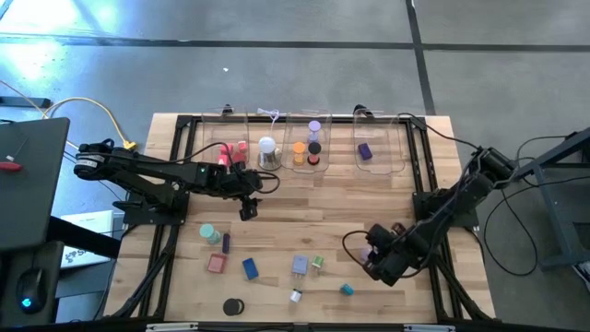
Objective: Pick & Place Office items
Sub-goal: Put the violet hourglass into the middle transparent bin
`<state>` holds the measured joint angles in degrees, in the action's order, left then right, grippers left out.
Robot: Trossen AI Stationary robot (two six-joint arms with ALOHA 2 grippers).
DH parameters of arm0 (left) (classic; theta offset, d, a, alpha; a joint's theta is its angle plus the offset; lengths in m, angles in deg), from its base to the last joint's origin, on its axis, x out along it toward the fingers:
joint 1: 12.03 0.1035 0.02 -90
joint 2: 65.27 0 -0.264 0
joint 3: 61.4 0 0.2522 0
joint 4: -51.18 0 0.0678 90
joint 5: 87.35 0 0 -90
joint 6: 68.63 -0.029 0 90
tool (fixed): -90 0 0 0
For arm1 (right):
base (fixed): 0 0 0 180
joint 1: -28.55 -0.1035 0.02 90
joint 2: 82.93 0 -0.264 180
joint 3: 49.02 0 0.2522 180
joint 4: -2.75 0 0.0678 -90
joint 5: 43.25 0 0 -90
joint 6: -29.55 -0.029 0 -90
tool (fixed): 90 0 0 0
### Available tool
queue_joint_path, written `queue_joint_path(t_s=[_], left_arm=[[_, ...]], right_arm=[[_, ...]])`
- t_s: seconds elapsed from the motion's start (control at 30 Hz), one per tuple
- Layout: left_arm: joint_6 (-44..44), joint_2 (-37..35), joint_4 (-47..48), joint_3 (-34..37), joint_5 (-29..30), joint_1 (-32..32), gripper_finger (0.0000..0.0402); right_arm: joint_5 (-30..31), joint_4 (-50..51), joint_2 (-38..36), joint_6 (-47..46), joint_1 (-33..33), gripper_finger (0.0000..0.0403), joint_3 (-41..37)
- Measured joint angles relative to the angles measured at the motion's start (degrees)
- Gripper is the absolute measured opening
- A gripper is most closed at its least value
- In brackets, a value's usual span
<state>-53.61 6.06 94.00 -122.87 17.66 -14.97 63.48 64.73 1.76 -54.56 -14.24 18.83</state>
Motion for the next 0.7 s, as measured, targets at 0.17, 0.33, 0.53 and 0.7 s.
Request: queue_joint_path(t_s=[0.17,0.33,0.53,0.7], left_arm=[[0.0,0.0,0.0,0.0,0.0,0.0,0.0262],[0.0,0.0,0.0,0.0,0.0,0.0,0.0262],[0.0,0.0,0.0,0.0,0.0,0.0,0.0262],[-0.2,0.0,0.0,0.0,0.0,0.0,0.0262]], right_arm=[[5.3,-4.5,0.0,9.2,3.2,0.018,0.0],[7.9,-10.0,0.0,18.8,7.3,0.018,0.0],[5.6,-13.3,0.0,28.0,13.6,0.018,0.0],[2.0,-12.8,0.0,33.0,19.0,0.018,1.0]])
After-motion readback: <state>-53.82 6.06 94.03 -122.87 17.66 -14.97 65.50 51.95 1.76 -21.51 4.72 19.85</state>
